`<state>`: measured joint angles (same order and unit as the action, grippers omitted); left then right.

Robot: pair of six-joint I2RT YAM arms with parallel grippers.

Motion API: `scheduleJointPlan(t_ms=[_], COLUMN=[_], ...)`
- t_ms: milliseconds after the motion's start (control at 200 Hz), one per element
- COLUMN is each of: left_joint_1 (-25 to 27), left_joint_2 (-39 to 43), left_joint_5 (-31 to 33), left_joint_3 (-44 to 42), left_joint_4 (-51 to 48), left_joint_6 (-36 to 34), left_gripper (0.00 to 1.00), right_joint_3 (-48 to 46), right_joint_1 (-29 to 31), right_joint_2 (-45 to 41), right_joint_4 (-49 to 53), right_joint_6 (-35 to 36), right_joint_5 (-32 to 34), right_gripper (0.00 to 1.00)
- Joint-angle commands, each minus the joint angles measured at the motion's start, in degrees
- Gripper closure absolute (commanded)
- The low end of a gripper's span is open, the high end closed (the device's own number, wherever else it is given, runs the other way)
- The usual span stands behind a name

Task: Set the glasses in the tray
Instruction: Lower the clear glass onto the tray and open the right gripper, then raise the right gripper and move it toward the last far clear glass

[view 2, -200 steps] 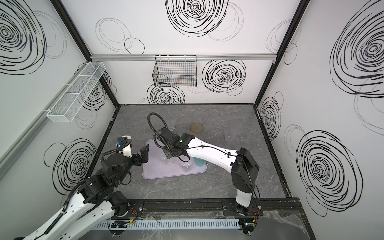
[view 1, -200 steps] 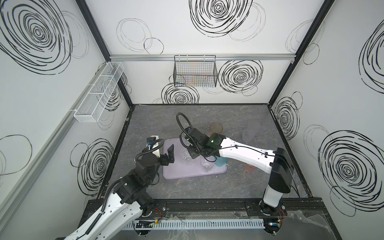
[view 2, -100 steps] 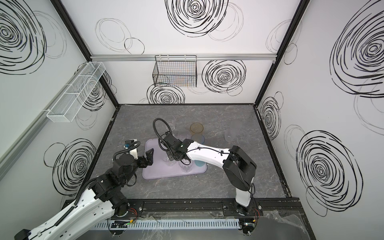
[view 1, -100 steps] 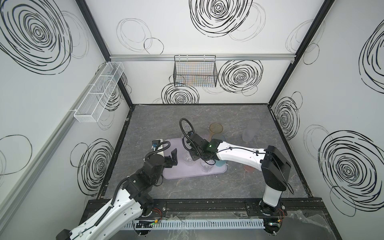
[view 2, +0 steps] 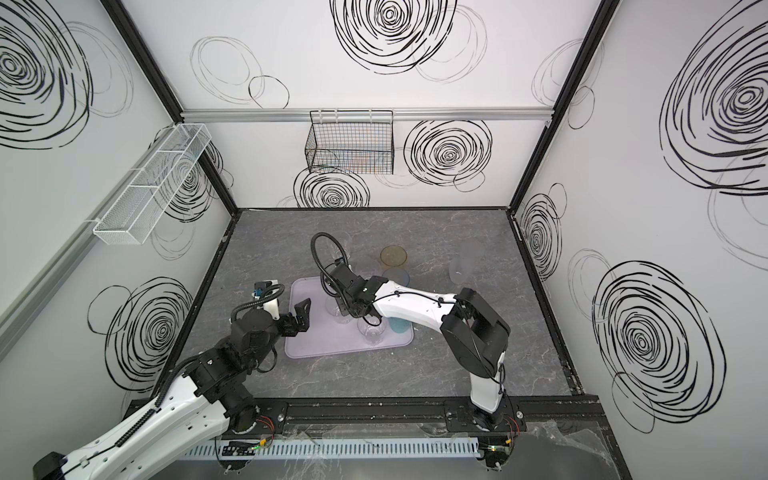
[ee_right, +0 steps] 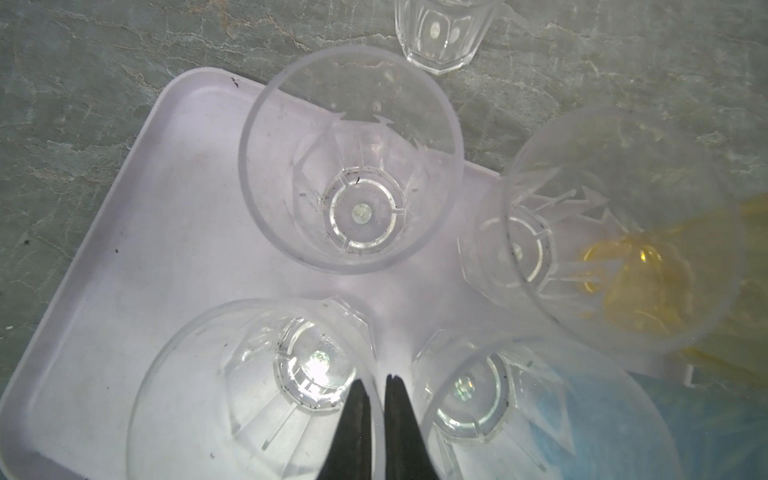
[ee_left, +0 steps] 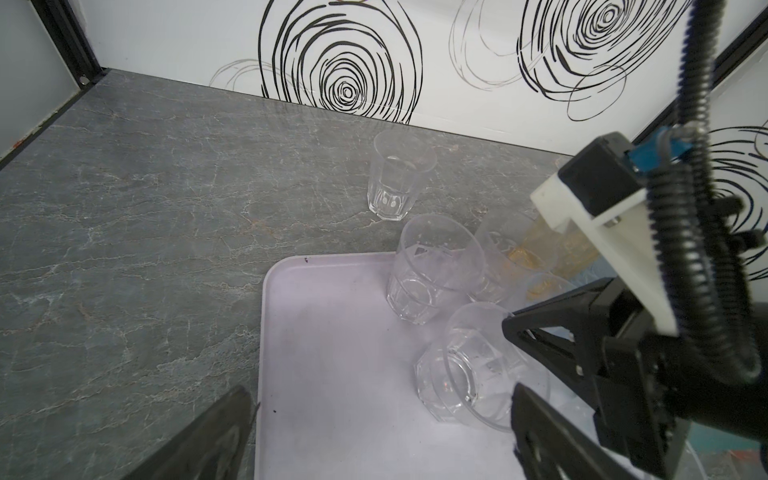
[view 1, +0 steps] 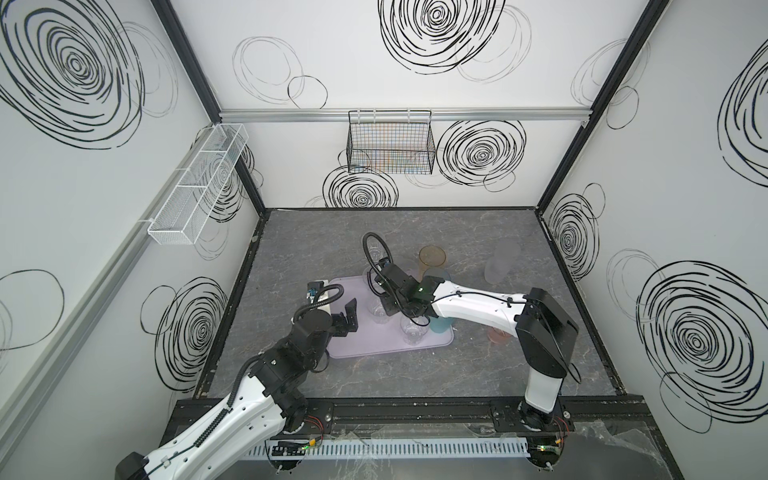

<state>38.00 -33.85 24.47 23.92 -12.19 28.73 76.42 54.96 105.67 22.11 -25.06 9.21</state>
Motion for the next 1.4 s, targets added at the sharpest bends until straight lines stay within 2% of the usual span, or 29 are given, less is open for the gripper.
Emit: scheduleJointPlan(t_ms=[0, 255, 545, 735, 1121, 1396], left_joint_1=[0.3, 0.3, 0.3, 0.3, 0.3, 0.1], left_joint_2=[-0.4, -0.4, -0.9, -0.7, -0.8, -9.6], left_joint_5=[-0.3, -0.2, -0.4, -0.2, 1.6, 1.0], left_joint_3=[-0.6, -0.9, -1.1, -1.1, -0.4, 5.5], left_joint_4=[3.1, 3.5, 4.2, 4.3, 4.9, 12.1], left_joint_6=[0.5, 0.3, 0.4, 0.2, -0.6, -5.3], left_gripper=[0.01, 0.01, 0.01, 0.01, 0.01, 0.02], right_joint_3=[0.5, 1.0, 0.6, 2.4, 4.3, 9.2], right_joint_1=[0.0, 1.3, 1.5, 1.7, 0.5, -4.6], right_joint_2=[0.7, -0.5, 0.8, 0.0, -6.2, -6.8], right_joint_4=[-0.5, 0.7, 1.2, 2.2, 4.9, 3.0], right_joint_6=[-0.1, 0.2, 1.1, 1.2, 0.7, 1.0], right_joint_5=[3.1, 6.4, 14.3, 14.6, 7.9, 2.0], right_gripper=[0.92, 0.87, 0.85, 0.84, 0.71, 0.69])
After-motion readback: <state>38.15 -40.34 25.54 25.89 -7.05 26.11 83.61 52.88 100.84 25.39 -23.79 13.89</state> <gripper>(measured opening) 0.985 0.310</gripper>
